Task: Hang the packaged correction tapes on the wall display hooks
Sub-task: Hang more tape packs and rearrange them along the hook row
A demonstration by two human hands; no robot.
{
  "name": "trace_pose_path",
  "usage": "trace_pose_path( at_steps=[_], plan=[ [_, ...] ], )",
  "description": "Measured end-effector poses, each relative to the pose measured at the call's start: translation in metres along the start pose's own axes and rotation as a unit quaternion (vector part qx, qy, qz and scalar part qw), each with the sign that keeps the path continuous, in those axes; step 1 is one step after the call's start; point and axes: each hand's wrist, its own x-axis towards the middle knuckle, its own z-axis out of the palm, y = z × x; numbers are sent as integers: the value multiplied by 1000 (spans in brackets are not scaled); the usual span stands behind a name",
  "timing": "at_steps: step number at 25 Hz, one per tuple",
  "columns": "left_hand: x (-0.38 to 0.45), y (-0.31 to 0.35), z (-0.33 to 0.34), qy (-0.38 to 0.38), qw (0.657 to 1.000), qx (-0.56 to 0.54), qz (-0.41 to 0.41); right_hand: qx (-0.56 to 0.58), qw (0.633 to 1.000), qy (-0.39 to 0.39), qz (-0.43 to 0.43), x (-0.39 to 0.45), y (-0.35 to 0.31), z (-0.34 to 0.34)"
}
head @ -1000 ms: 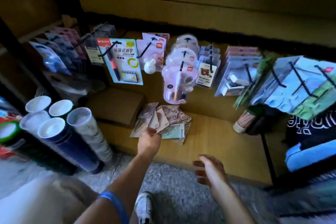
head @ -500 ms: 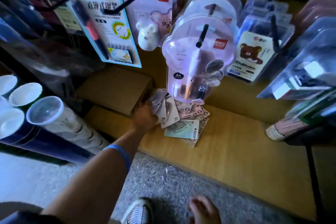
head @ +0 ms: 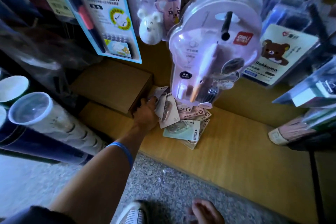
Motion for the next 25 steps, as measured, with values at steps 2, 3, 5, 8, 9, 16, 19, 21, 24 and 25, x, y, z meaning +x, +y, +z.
trace_pose_path(
  at_steps=[2,3,5,8,9,16,19,21,24,25],
  plan=[
    [-8,-2,-8,48,999,-21,14,19,1000,7,16,-8,-12,7],
    [-15,-1,-15,71,997,-27,25,24,999,9,26,-12,-16,10],
    [-37,2,-31,83,994,-57,49,37,998,9,46,-18,-30,16],
    [-92,17,-54,67,990,-71,105,97,991,-12,90,-29,-64,24],
    [-114,23,-63,73,988,-49,131,120,989,-18,90,-35,-78,26],
    [-241,37,-130,108,902,97,407,303,944,-117,62,-91,-173,32],
    [-261,25,-175,175,816,142,532,351,929,-101,51,-123,-185,37],
    [-269,21,-211,208,754,165,601,370,921,-113,39,-145,-193,35],
    [-286,27,-273,278,685,182,649,397,904,-156,-36,-177,-214,30],
    [-293,31,-293,311,674,175,647,415,890,-179,-66,-187,-221,28]
  ],
)
